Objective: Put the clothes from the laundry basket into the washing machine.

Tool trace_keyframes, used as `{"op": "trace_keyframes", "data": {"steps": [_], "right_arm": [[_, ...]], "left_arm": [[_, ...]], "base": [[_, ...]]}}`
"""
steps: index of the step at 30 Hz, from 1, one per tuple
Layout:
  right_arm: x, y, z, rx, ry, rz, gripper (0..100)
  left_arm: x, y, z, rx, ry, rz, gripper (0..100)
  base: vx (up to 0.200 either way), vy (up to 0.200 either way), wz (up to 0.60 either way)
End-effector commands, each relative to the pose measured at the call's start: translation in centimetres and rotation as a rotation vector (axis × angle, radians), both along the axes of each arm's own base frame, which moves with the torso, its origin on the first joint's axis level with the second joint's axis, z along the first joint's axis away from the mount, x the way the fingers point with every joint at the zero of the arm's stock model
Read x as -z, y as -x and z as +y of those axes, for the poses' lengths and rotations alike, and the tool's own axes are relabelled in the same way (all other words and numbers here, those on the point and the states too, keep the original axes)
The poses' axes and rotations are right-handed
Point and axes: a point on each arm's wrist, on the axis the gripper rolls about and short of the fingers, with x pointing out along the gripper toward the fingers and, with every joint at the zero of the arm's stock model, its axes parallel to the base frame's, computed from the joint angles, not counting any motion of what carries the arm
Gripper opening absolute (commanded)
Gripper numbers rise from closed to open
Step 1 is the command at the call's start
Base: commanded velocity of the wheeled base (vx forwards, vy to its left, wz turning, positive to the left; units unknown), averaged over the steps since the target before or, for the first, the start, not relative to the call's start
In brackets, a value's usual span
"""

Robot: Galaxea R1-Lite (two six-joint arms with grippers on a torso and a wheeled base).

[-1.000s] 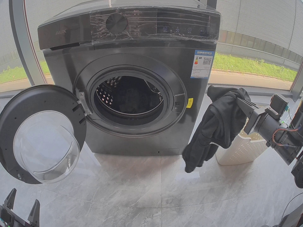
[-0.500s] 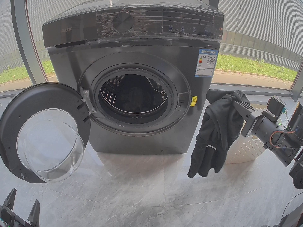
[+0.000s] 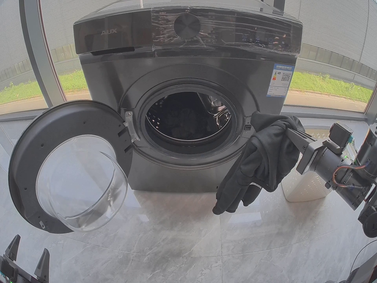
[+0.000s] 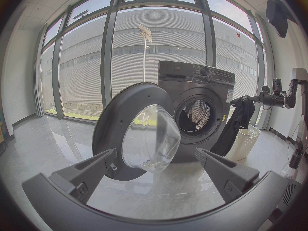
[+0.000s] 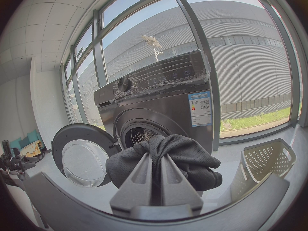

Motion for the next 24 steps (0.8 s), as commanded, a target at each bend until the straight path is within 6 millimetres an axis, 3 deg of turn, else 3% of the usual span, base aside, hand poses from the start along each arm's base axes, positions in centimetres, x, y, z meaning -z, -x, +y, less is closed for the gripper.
{"op": "trace_keyframes", "data": {"steps": [1, 5, 11, 24], "right_arm": [[0.2, 0.16, 0.55, -0.025, -0.008, 0.014, 0], [0.26, 0.26, 0.74, -0.035, -0.015, 0.019, 0], [0.45, 0.27, 0.77, -0.036, -0.012, 0.026, 0], [1.08, 0.95, 0.89, -0.062, -0.001, 0.048, 0]], "left_arm": [[0.45, 0.02, 0.0, 0.0, 0.0, -0.002, 100], [0.45, 0.02, 0.0, 0.0, 0.0, -0.002, 100], [0.45, 0.02, 0.0, 0.0, 0.0, -0.002, 100], [0.43, 0.02, 0.01, -0.003, -0.004, -0.003, 100]], "base": [[0.0, 0.0, 0.0], [0.0, 0.0, 0.0], [0.2, 0.0, 0.0], [0.0, 0.0, 0.0]]}}
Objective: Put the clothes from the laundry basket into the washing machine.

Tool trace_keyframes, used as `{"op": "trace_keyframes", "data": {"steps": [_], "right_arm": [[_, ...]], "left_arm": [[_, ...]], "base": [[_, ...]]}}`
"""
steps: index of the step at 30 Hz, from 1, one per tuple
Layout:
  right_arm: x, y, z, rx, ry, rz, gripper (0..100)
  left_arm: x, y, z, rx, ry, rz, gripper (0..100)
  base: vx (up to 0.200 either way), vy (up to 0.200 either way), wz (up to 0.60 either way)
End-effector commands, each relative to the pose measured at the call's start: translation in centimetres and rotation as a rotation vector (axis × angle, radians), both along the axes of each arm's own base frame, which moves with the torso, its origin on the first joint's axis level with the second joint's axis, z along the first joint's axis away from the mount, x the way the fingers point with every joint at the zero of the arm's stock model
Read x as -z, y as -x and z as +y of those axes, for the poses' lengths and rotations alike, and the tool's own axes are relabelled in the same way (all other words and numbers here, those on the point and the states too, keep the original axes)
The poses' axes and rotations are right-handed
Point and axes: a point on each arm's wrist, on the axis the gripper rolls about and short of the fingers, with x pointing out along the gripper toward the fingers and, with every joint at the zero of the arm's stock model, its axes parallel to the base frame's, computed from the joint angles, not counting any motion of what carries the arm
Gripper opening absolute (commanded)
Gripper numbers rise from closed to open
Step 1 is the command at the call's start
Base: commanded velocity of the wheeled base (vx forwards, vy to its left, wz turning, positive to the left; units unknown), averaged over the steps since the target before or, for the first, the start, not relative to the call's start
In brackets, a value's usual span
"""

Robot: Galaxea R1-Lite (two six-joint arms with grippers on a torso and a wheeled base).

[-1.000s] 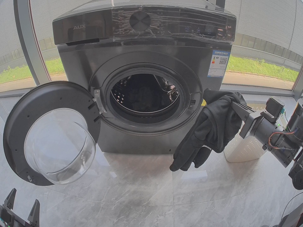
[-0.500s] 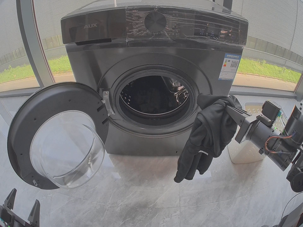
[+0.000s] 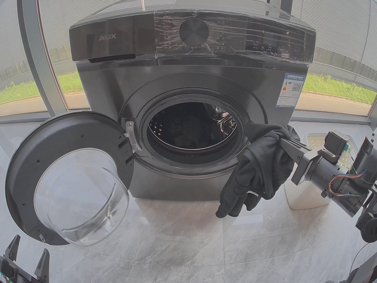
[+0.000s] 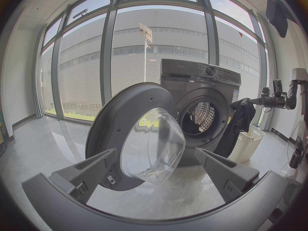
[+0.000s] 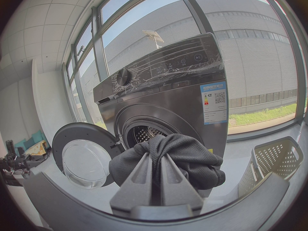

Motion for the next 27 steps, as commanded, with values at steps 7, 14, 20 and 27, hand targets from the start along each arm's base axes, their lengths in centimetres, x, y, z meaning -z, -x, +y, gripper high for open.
{"op": "trace_keyframes", "data": {"steps": [7, 14, 20, 27], "right_arm": [[0.8, 1.6, 2.3, -0.139, -0.01, 0.045, 0], [0.8, 0.7, 5.2, -0.187, -0.037, -0.008, 0], [1.0, -1.4, 8.7, -0.223, -0.063, -0.032, 0], [1.0, -2.8, 10.4, -0.212, -0.109, -0.078, 0]], "left_arm": [[0.5, 0.0, 0.0, 0.003, -0.03, 0.001, 100], [-1.5, 0.5, -0.1, 0.038, -0.037, -0.09, 100], [-7.2, -0.5, -0.8, 0.309, -0.083, -0.062, 100], [-7.5, -6.2, -0.8, 0.405, -0.119, 0.075, 100]], "base": [[0.0, 0.0, 0.0], [0.0, 0.0, 0.0], [0.0, 0.0, 0.0], [0.0, 0.0, 0.0]]}}
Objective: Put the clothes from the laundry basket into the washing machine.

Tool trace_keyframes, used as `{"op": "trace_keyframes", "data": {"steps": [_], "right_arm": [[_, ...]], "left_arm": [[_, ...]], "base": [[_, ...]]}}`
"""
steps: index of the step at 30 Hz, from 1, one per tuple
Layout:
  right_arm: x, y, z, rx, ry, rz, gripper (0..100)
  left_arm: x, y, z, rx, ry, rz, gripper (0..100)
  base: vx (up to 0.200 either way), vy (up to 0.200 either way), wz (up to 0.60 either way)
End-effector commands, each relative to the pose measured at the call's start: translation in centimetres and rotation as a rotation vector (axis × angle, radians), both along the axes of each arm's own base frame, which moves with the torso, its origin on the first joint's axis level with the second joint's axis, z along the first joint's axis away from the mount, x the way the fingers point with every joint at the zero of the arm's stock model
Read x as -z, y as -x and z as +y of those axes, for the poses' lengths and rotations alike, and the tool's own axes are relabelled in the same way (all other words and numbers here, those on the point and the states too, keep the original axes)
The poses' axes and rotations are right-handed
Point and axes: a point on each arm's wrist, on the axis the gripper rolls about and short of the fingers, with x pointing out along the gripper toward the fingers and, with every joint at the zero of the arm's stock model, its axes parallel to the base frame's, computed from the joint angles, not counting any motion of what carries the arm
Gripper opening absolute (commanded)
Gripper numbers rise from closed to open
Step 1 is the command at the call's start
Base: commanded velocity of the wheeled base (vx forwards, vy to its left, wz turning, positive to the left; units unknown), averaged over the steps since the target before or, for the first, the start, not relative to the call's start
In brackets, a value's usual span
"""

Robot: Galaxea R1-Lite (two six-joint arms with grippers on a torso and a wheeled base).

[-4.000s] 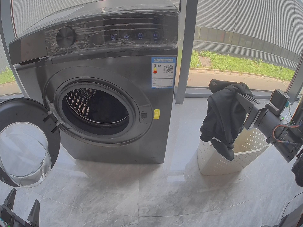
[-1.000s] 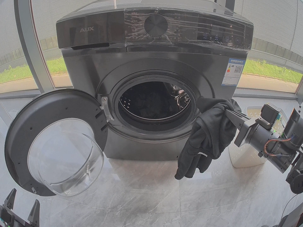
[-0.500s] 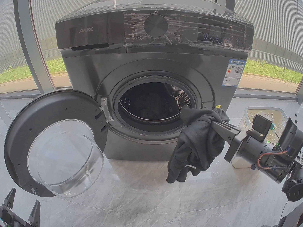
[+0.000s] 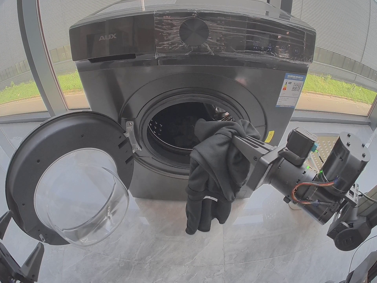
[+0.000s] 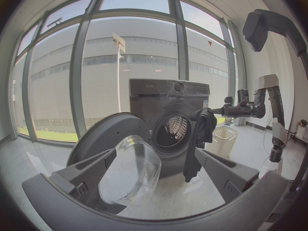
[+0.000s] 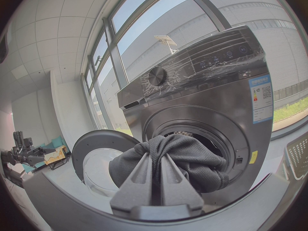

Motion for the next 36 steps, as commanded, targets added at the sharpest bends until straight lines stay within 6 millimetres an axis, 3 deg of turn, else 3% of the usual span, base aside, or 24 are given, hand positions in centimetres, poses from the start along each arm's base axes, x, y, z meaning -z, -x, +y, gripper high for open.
{"op": "trace_keyframes", "data": {"steps": [1, 3, 8, 10, 12, 20, 21, 36], "right_arm": [[0.9, -2.3, 3.4, -0.003, -0.03, -0.017, 0], [0.9, -3.0, 3.6, 0.008, -0.037, -0.023, 0], [1.2, -5.0, 4.5, 0.081, -0.052, -0.027, 0], [1.2, -5.1, 4.6, 0.085, -0.054, -0.028, 0], [0.9, -5.1, 5.2, 0.08, -0.066, -0.037, 0], [1.3, -5.2, 5.4, 0.082, -0.062, -0.032, 0], [1.3, -5.2, 5.4, 0.082, -0.062, -0.032, 0], [1.3, -5.2, 5.5, 0.082, -0.064, -0.033, 0]], "left_arm": [[-1.2, -6.9, 0.0, 0.121, -0.046, 0.188, 100], [-1.3, -8.5, -0.2, 0.163, -0.043, 0.218, 100], [-0.4, -10.4, -1.7, 0.311, -0.051, 0.32, 100], [-0.2, -10.5, -1.9, 0.325, -0.054, 0.334, 100], [0.4, -12.3, -3.2, 0.383, -0.076, 0.414, 100], [1.3, -16.7, -6.6, 0.456, -0.076, 0.404, 100], [1.5, -17.5, -7.7, 0.471, -0.07, 0.391, 100], [2.1, -20.8, -13.2, 0.585, -0.009, 0.448, 100]], "base": [[0.0, 0.0, 0.0], [0.0, 0.0, 0.0], [0.0, 0.0, 0.0], [0.0, 0.0, 0.0], [0.0, 0.0, 0.0], [0.0, 0.0, 0.0], [0.0, 0.0, 0.0], [0.0, 0.0, 0.0]]}}
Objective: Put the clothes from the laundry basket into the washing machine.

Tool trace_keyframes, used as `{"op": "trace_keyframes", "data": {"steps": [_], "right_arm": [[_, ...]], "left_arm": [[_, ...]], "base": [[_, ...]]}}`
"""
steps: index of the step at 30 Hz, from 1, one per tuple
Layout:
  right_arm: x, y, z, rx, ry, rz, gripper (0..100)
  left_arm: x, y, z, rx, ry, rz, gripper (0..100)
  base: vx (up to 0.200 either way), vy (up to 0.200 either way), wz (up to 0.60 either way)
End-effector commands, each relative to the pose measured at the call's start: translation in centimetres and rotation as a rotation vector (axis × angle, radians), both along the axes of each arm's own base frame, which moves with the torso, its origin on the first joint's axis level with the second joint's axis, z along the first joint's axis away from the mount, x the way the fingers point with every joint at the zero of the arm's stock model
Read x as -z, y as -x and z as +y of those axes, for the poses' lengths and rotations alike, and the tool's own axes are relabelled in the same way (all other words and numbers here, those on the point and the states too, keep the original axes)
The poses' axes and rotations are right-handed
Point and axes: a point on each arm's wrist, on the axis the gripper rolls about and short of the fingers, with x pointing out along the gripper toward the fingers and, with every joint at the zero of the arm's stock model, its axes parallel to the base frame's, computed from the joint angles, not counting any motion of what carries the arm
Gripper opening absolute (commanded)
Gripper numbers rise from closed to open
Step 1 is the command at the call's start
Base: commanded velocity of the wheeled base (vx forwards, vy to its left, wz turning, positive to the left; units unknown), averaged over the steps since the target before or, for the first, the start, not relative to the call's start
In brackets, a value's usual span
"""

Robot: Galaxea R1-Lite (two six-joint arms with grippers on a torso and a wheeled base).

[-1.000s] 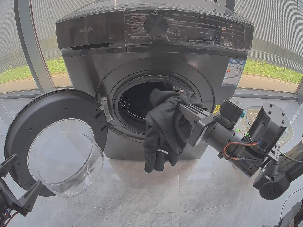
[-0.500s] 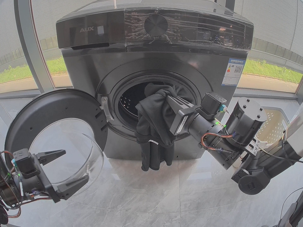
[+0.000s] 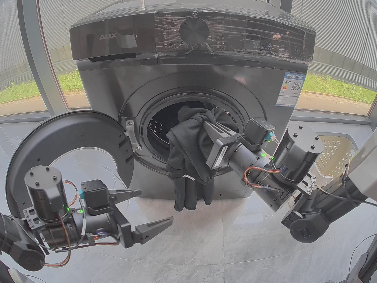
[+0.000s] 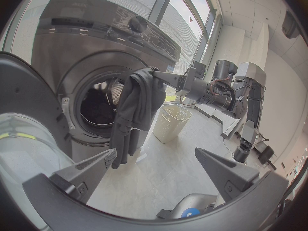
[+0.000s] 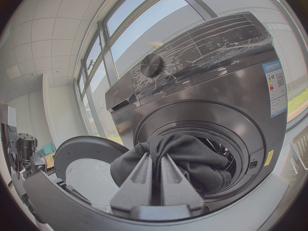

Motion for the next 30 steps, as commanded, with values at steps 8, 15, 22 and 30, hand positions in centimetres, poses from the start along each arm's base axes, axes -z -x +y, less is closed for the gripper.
{"op": "trace_keyframes", "data": {"steps": [8, 15, 22, 30], "right_arm": [[0.0, 0.3, 0.2, -0.009, -0.007, -0.006, 0], [0.0, 0.7, 0.6, -0.025, -0.009, -0.008, 0], [0.0, 0.9, 0.8, -0.031, -0.011, -0.009, 0], [-0.1, 1.0, 0.7, -0.031, -0.018, -0.018, 0]], "left_arm": [[1.5, -3.8, -3.2, 0.001, 0.022, 0.099, 100], [2.0, -5.7, -4.3, -0.046, 0.043, 0.071, 100], [3.5, -7.2, -5.0, -0.068, 0.05, 0.054, 100], [3.2, -8.3, -5.7, -0.094, 0.069, 0.02, 100]], "base": [[0.0, 0.0, 0.0], [0.0, 0.0, 0.0], [0.0, 0.0, 0.0], [0.0, 0.0, 0.0]]}}
